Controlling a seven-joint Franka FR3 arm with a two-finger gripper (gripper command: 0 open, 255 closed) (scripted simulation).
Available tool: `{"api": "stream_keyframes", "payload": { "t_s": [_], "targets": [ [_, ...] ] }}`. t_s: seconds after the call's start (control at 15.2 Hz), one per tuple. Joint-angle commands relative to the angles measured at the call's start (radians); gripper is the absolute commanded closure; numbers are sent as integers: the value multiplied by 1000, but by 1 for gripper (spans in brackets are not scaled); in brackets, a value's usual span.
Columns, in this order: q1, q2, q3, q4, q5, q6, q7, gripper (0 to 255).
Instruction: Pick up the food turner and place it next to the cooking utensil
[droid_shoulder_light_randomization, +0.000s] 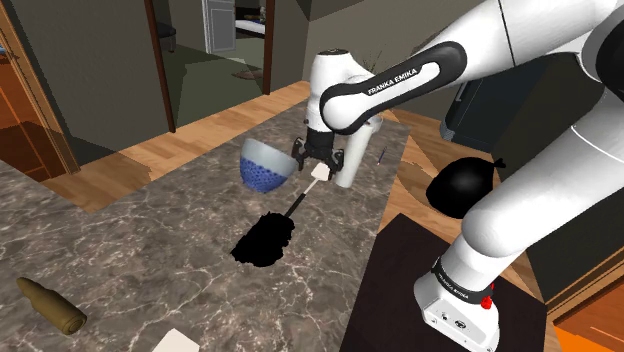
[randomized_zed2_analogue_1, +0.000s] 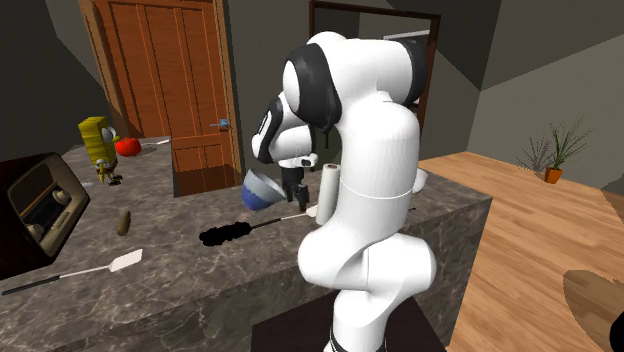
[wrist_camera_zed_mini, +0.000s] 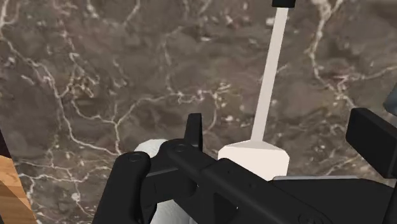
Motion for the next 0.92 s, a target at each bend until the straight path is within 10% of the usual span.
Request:
{"api": "stream_keyframes", "payload": {
  "t_s": [0.0, 0.73, 0.79, 0.86],
  "targets": [
    [22, 10, -20, -20, 165, 28, 1, 0],
    [22, 45, -13, -40, 155, 82, 10, 0],
    [22, 46, -12, -40, 155, 82, 10, 255],
    [22, 46, -12, -41, 155, 83, 11, 255]
  ]
}}
